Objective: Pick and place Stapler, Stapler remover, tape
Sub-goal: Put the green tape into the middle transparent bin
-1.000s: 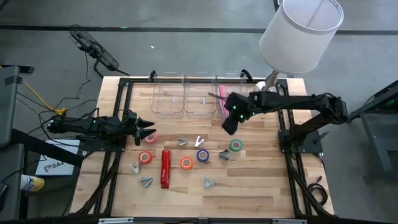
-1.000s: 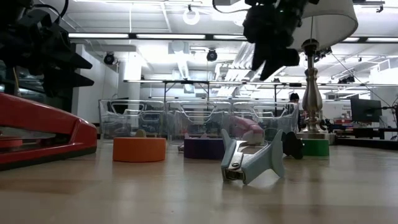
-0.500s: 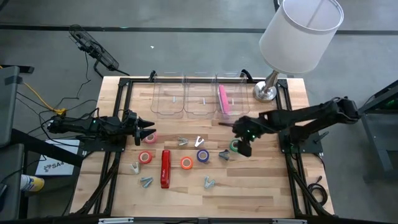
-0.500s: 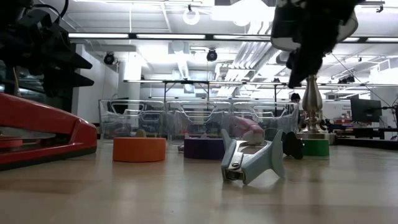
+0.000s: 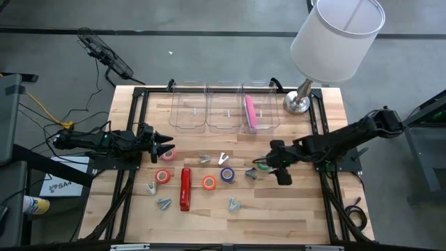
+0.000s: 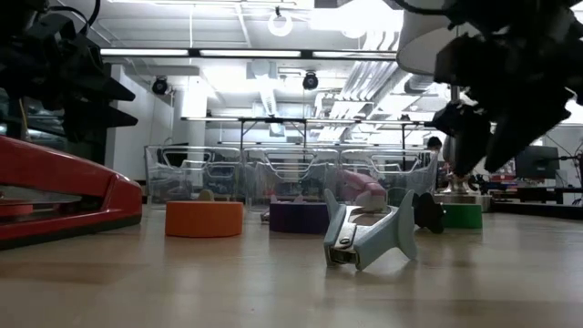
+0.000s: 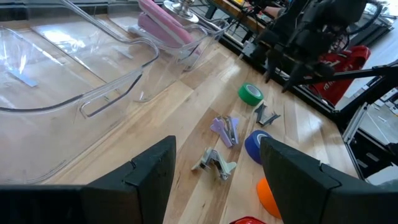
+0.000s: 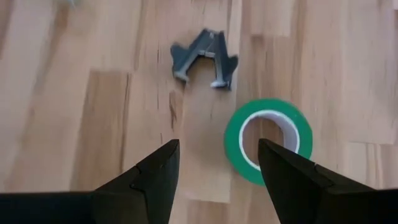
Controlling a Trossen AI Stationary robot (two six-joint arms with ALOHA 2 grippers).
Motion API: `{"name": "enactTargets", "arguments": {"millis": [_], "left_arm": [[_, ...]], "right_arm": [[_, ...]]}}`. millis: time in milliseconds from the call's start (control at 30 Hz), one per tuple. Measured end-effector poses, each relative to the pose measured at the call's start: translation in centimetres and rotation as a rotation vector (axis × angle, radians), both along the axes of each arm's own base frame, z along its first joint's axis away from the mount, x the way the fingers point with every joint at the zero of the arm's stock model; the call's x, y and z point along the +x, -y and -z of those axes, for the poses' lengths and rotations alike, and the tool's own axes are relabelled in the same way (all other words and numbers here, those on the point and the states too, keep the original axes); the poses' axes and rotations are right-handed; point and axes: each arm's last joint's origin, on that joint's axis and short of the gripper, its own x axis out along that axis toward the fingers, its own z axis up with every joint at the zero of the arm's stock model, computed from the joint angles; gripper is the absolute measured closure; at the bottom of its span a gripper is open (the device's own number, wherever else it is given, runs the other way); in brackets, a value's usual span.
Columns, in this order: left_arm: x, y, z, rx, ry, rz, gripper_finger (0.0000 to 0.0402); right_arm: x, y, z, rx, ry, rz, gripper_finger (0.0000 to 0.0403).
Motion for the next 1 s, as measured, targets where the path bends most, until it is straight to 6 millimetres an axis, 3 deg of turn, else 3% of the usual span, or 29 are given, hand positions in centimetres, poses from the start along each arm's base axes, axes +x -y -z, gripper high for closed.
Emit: {"name": "enactTargets", "arguments": {"millis": [400, 700, 1000], "left_arm": [[0.0, 0.0, 0.0, 0.0, 0.0, 0.0, 0.0172], [0.0, 0.0, 0.0, 0.0, 0.0, 0.0, 0.0172], [0.0, 0.0, 0.0, 0.0, 0.0, 0.0, 0.0172]], "right_arm": [[0.8, -0.1, 1.2, -0.15, -0.043, -0.219, 0.0194], [3.1, 0.2, 2.5, -0.186, -0.142, -0.201, 0.0194], [3.4, 0.1, 3.8, -0.148, -0.216, -0.194, 0.0201]]}}
